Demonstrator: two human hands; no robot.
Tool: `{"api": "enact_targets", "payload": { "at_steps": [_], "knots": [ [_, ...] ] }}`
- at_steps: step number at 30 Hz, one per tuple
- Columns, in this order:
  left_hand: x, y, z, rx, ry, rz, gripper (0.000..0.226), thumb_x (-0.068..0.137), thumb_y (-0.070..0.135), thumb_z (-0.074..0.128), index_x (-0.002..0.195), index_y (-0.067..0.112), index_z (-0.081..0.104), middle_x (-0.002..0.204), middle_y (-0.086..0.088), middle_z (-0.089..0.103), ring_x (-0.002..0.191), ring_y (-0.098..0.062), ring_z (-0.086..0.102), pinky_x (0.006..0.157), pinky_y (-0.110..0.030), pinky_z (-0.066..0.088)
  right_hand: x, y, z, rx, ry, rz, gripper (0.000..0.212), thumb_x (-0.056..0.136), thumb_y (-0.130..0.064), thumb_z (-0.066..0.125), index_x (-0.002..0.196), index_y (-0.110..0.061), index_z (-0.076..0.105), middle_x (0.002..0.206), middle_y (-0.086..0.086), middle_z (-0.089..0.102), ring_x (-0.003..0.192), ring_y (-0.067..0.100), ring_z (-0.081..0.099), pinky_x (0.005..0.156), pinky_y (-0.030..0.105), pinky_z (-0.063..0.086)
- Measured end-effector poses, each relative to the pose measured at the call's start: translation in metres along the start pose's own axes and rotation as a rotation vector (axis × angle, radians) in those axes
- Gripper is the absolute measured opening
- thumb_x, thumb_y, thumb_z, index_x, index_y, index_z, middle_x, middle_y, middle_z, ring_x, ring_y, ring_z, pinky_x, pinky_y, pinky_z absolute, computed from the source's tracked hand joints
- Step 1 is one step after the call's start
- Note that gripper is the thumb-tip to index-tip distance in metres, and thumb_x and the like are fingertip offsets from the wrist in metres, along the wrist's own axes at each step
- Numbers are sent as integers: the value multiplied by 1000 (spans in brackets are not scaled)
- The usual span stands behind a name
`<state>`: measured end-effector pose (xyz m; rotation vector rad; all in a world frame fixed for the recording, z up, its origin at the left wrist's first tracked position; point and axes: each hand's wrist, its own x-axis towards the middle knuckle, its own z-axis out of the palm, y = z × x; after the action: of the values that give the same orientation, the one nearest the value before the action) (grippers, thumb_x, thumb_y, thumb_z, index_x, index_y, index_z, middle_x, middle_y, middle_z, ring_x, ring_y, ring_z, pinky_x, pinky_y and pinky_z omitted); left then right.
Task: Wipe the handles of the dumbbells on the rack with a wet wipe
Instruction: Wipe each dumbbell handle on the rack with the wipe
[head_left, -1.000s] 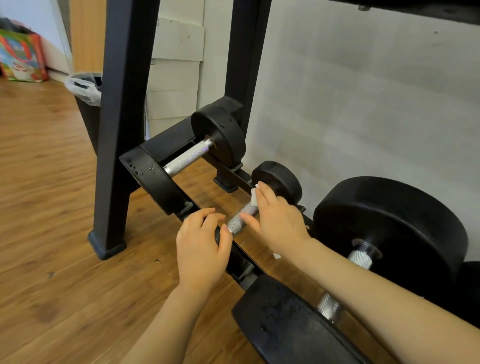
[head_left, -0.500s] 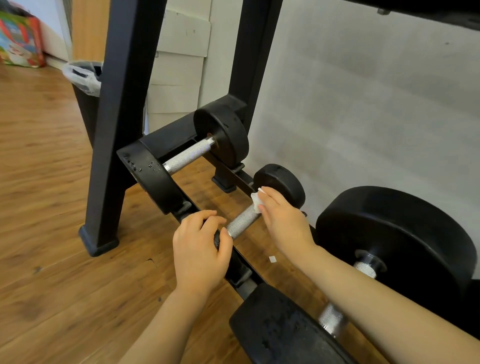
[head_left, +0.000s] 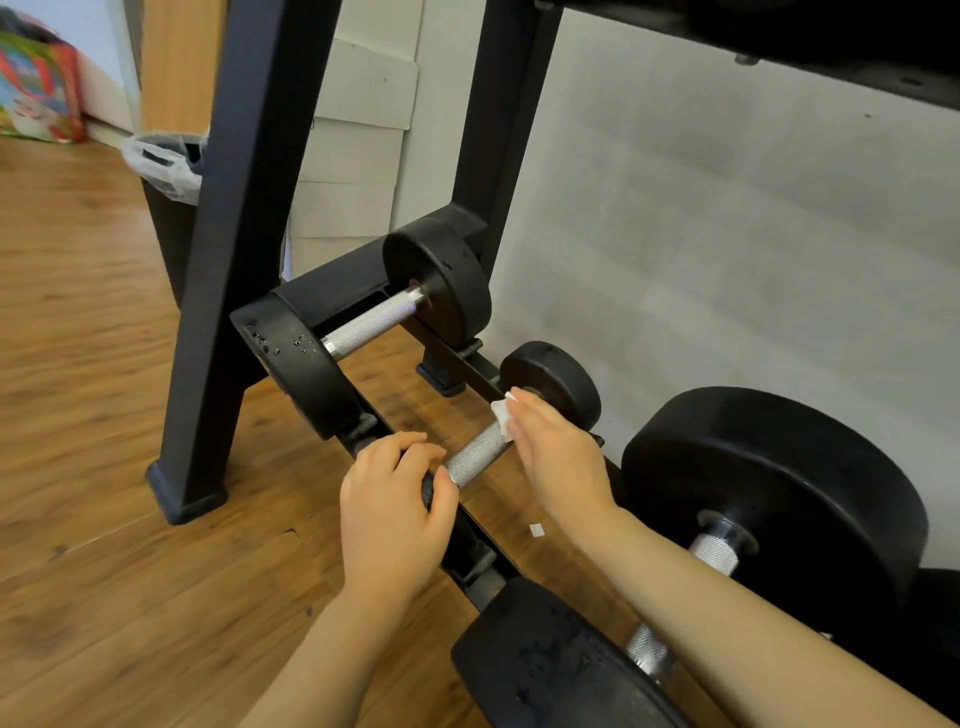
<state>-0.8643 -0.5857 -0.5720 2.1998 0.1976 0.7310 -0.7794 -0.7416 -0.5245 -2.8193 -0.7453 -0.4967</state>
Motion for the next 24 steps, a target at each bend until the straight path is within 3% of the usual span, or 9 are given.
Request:
{"api": "enact_targets", "payload": {
  "at_steps": [3,7,10,16,19,22,24],
  "knots": [
    [0,0,0,6,-1,-4,48,88,42,35,102,18,74,113,4,65,112,-17,55,93,-42,45,-5,0,4,-4,-35,-40,58,79,-5,78,133,-8,57,133,8,60,96,26,70,72,39,61],
    [0,0,0,-8,-5,-2,48,88,42,35,102,18,74,113,4,65,112,-17,55,93,-43,46,0,6,0,-12,6,89,56,96,-11,58,149,-14,37,152,0,40,124,21,55,95,33,52],
    [0,-1,0,-4,-8,-5,48,88,43,35,102,19,74,113,5,65,112,-17,55,94,-44,47,-2,-1,0,5,-83,15,59,96,-12,58,149,-13,33,153,3,38,120,21,58,97,32,50],
    [0,0,0,-10,8,4,46,88,41,36,100,18,74,111,5,65,110,-16,55,92,-42,46,-1,2,-3,-70,12,68,62,91,-10,66,147,-12,39,144,5,50,107,23,66,85,34,55],
    [1,-1,0,-5,9,9,45,87,40,37,99,18,74,110,4,65,110,-17,56,91,-41,46,-6,1,3,-71,15,9,65,78,-5,78,137,-5,51,131,12,60,79,22,73,64,32,60],
    [0,-1,0,-11,10,5,44,87,40,37,100,18,73,111,5,65,110,-17,55,91,-43,46,-8,3,2,-68,7,79,60,93,-13,64,147,-15,39,142,5,51,95,20,70,77,34,60],
    [0,-1,0,-9,10,6,45,87,40,37,100,18,73,111,4,65,110,-17,55,91,-43,47,-6,5,-2,-95,37,76,54,95,-17,62,144,-16,42,144,1,46,99,21,67,79,33,59]
  ]
}}
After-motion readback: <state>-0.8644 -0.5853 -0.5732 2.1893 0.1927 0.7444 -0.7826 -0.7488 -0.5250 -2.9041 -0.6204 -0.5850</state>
